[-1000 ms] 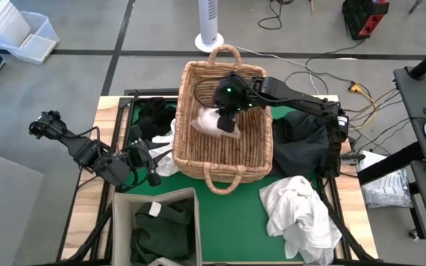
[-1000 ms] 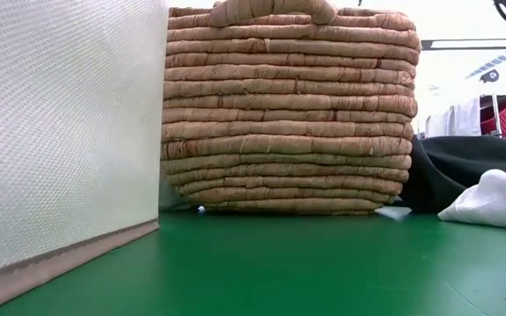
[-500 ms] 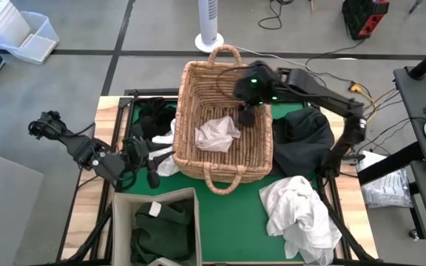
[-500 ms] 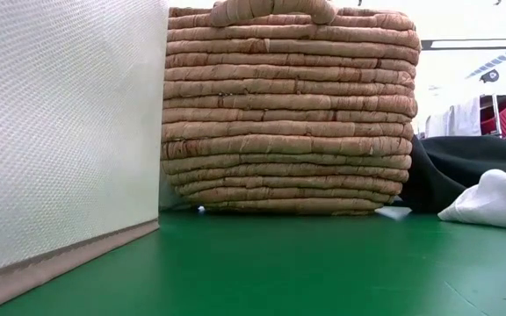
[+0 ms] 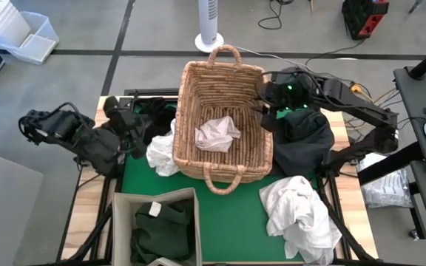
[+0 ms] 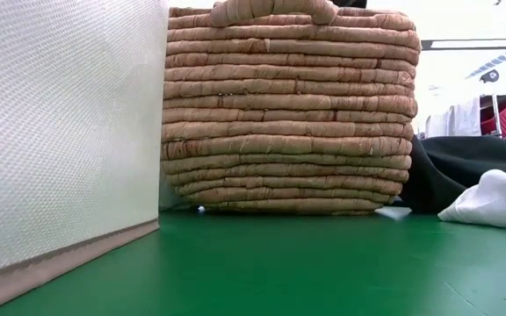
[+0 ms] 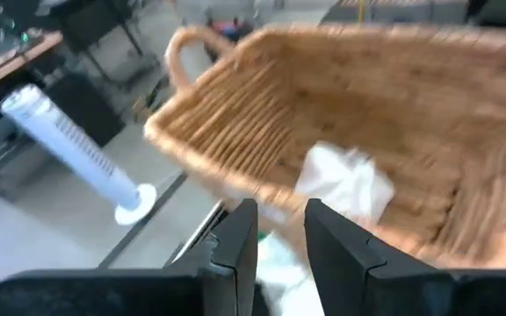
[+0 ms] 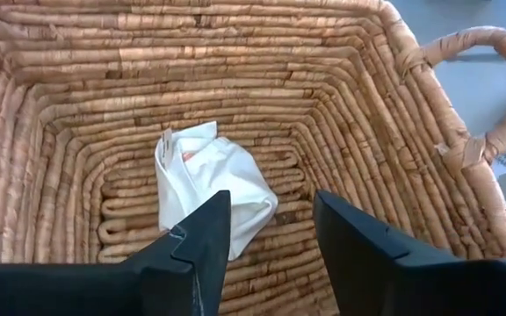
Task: Sort clothes
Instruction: Put the left black shirt into the gray laundry bin
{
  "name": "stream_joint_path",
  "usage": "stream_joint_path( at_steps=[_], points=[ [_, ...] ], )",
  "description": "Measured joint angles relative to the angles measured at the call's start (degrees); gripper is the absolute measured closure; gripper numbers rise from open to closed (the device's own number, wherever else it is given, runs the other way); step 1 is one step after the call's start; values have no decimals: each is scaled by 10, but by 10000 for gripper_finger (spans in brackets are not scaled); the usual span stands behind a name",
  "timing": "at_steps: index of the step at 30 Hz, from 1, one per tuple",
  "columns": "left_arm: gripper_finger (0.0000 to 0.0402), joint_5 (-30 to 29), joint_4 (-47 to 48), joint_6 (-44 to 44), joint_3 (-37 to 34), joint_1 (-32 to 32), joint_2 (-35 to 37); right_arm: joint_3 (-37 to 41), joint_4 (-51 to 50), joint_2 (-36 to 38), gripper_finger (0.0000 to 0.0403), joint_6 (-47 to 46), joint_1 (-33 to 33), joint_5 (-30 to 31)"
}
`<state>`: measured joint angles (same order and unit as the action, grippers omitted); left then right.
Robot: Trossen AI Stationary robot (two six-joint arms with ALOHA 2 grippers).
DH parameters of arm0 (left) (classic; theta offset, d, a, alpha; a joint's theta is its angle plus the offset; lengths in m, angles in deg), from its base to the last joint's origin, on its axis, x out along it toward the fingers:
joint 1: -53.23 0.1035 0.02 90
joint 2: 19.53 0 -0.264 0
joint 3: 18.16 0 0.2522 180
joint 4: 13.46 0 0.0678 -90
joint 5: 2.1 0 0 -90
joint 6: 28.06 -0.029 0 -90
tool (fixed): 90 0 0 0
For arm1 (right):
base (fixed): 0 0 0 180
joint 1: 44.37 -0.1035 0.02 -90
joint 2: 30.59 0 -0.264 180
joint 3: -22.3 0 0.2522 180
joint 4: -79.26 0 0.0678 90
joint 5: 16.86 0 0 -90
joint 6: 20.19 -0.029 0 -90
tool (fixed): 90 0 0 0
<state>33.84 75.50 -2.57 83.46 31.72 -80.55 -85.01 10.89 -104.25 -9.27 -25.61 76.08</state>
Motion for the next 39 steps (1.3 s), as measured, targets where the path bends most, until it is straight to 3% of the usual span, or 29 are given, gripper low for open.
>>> stream_joint_path(
  at_steps=[6,23,31,35,39],
  points=[
    [323,109,34,-27,-26,35,16,75,67,37,260,11,0,0],
    [323,178,4,-41,-163,123,41,101,95,30,237,17,0,-2],
    [323,269,3,-97,-168,236,40,101,100,31,227,16,0,-6],
    [323,316,0,-141,-167,319,39,101,100,31,225,17,0,-21],
    [323,400,-1,-213,-175,423,32,101,100,31,226,24,0,-22]
  ],
)
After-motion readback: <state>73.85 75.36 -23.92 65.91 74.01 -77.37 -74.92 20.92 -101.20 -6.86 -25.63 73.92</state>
